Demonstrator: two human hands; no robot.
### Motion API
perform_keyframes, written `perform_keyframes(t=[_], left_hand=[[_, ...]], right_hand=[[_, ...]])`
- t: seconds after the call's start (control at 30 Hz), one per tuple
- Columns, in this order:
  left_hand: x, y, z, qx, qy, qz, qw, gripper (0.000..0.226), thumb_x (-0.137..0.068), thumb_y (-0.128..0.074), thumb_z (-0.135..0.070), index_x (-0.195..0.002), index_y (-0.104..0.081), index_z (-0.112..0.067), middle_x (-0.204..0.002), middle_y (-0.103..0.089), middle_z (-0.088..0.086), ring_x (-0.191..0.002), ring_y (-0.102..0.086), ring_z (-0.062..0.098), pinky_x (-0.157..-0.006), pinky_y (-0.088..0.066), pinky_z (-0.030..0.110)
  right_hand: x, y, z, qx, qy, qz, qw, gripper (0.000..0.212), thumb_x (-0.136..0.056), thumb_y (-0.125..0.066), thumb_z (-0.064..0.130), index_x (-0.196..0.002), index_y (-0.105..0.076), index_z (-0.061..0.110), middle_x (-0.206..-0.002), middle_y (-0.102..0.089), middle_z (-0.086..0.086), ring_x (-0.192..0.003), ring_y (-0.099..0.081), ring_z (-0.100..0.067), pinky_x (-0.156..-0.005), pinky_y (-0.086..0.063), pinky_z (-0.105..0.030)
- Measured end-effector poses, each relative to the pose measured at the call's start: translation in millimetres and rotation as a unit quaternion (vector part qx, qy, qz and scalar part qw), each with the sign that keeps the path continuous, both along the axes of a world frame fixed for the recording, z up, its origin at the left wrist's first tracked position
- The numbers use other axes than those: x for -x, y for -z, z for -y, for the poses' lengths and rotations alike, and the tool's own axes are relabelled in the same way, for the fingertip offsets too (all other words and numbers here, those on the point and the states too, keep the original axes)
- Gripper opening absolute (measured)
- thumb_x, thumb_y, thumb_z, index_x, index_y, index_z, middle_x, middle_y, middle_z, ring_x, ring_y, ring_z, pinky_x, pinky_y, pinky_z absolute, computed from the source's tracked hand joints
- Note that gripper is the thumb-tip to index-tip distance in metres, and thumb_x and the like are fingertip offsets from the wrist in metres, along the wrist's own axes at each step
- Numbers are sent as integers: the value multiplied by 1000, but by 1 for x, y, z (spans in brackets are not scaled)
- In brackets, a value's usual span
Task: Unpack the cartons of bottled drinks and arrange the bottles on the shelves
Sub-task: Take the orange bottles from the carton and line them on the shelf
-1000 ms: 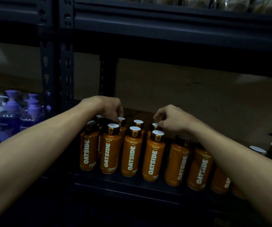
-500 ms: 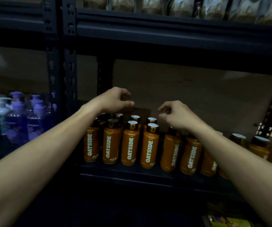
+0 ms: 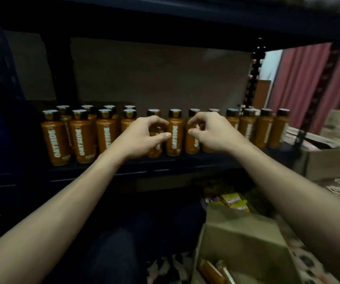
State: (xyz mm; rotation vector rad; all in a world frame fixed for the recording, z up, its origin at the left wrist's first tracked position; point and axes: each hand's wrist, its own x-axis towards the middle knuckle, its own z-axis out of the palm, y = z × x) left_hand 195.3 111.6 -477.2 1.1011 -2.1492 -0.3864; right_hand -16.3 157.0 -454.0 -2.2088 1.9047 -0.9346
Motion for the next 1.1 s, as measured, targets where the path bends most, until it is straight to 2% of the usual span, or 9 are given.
perform_keyframes(t=[0.1, 0.23, 0.37, 0.53, 0.63, 0.8, 0.9, 1.03, 1.1], left_hand=[[33, 27, -15, -32, 21, 21, 999, 41, -90, -66, -43, -129, -60, -30, -126, -62, -12, -115, -57, 4, -98, -49, 32], [73, 70, -25, -78, 71, 60, 993, 45, -90, -67, -43, -132, -58, -29, -126, -61, -12, -111, -58, 1, -91, -48, 24], [109, 112, -26, -116, 100, 114, 982, 45, -89, -69, -41, -131, -58, -27, -114, -62, -12, -105, -60, 2, -89, -48, 24], [149, 163, -13, -164, 137, 176, 961, 45, -89, -69, -39, -129, -60, -22, -120, -66, -4, -107, -63, 7, -96, -51, 32], [177, 198, -6, -191, 157, 205, 947, 47, -89, -70, -39, -130, -60, -19, -124, -66, -1, -110, -63, 12, -99, -50, 34], [207, 253, -4, -234, 173, 242, 926, 48, -90, -70, -33, -132, -59, -14, -126, -65, 3, -111, -63, 16, -98, -50, 32], [225, 295, -1, -262, 178, 290, 903, 51, -90, -69, -35, -135, -56, -14, -130, -63, 4, -116, -61, 17, -101, -49, 34], [237, 336, 3, -293, 175, 332, 879, 53, -92, -67, -33, -139, -52, -14, -132, -61, 7, -119, -59, 20, -99, -50, 35], [243, 353, 5, -307, 175, 347, 869, 49, -92, -66, -31, -137, -52, -16, -130, -60, 5, -117, -59, 19, -96, -50, 33]], right_hand=[[24, 25, -25, -40, 20, 8, 999, 32, -99, -63, 31, -130, -63, 24, -125, -64, 3, -99, -60, -9, -71, -45, -20], [55, 66, -53, -77, 54, 7, 996, 36, -98, -64, 31, -133, -61, 21, -131, -62, 1, -114, -58, -13, -86, -42, -24], [88, 112, -71, -125, 83, 8, 989, 38, -96, -66, 32, -132, -62, 19, -132, -64, -2, -114, -59, -14, -88, -42, -23], [118, 173, -84, -192, 123, 8, 974, 38, -97, -65, 30, -132, -62, 16, -130, -64, -5, -121, -59, -23, -88, -43, -25], [138, 214, -83, -252, 142, -12, 957, 40, -95, -65, 32, -132, -61, 15, -132, -62, -9, -125, -56, -27, -99, -47, -33], [164, 271, -84, -325, 158, 31, 932, 40, -96, -66, 27, -134, -58, 16, -132, -62, -6, -119, -59, -24, -91, -47, -30], [181, 310, -83, -374, 167, 48, 911, 39, -96, -67, 22, -134, -60, 15, -131, -62, -3, -121, -59, -21, -96, -49, -32], [200, 352, -78, -433, 167, 50, 884, 34, -96, -65, 22, -129, -59, 16, -121, -62, -1, -106, -60, -17, -86, -49, -28], [209, 374, -75, -461, 176, 40, 869, 32, -96, -64, 19, -127, -59, 16, -120, -63, -2, -102, -60, -17, -87, -53, -30]])
